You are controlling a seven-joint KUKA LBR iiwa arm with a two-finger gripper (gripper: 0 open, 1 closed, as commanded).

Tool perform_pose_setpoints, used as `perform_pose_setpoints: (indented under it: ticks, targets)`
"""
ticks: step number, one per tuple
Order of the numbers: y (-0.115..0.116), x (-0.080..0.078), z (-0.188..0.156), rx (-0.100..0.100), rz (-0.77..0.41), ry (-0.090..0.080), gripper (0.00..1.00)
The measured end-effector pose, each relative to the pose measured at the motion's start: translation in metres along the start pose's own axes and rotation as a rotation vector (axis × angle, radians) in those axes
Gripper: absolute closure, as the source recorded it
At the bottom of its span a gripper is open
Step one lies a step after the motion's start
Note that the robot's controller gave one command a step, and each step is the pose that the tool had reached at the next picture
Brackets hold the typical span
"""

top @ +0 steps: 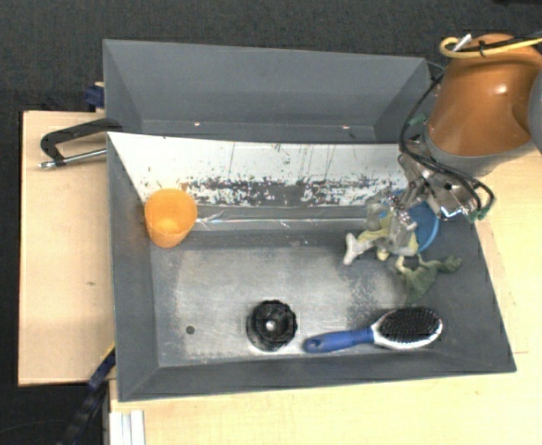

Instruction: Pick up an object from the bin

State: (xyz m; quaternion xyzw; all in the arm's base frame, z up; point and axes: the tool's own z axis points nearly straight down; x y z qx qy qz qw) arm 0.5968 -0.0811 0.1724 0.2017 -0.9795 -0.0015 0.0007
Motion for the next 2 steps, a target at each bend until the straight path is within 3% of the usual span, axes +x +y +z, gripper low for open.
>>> perform_pose_setpoints:
  ticks: [1, 2]
  targets:
    - [-0.041, 0.026, 0.103, -0.001, -0.022, -0.007, 1.0]
    - [-0.026, 0.04, -0.099, 0.012, -0.077, -0.015, 1.0]
